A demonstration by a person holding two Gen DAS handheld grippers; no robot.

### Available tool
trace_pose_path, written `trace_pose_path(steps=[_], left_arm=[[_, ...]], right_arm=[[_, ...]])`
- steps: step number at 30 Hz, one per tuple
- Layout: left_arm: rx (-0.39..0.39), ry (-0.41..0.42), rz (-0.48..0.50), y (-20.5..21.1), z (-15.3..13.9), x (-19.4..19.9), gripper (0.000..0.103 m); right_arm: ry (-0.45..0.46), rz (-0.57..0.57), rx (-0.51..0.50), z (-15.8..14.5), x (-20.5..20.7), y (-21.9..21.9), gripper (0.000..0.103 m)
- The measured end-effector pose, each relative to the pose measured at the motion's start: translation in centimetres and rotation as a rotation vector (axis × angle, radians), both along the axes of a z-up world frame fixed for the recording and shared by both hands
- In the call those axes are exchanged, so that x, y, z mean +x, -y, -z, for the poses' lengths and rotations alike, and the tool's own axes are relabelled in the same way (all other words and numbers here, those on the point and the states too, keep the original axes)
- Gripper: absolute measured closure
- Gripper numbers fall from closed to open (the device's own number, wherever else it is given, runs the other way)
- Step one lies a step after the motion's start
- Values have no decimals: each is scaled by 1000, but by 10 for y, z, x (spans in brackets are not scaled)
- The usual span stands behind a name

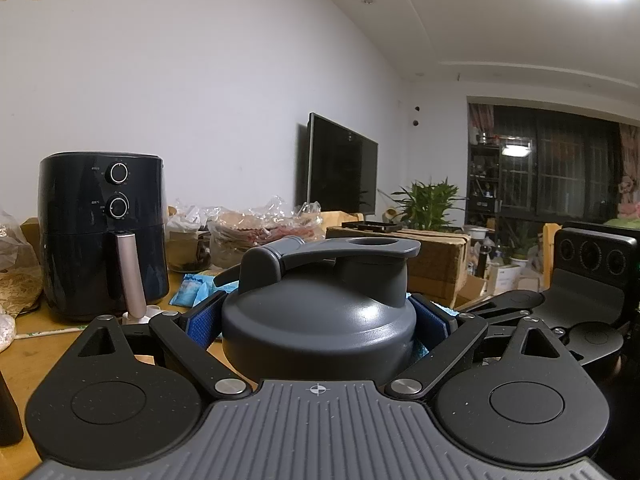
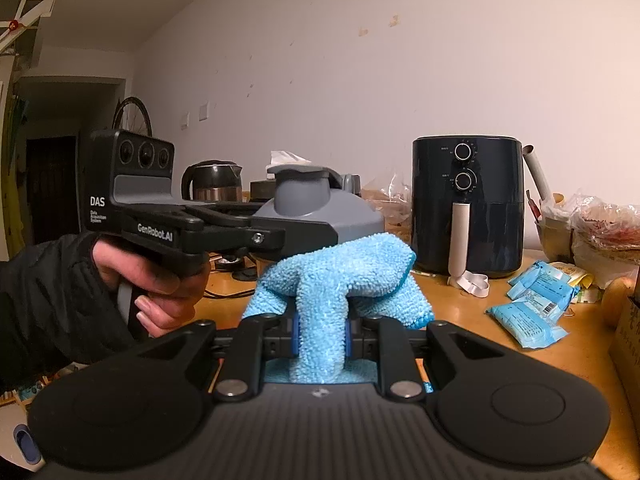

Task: Clean container
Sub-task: 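Twist the bottle base against the cloth with the left tool while the right tool holds it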

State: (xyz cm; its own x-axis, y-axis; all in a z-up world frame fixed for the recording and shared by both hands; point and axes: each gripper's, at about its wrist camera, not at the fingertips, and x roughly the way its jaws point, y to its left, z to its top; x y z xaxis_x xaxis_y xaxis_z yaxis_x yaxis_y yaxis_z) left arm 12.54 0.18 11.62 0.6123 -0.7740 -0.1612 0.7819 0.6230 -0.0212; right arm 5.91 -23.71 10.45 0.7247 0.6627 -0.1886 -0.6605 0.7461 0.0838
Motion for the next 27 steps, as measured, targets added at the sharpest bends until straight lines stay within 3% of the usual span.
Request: trace_pose_path(steps=[27], left_arm=[[-9,-4,-3,-1,-2,2,8]], right_arm=[[21,4,15,-2,-1,1,85]])
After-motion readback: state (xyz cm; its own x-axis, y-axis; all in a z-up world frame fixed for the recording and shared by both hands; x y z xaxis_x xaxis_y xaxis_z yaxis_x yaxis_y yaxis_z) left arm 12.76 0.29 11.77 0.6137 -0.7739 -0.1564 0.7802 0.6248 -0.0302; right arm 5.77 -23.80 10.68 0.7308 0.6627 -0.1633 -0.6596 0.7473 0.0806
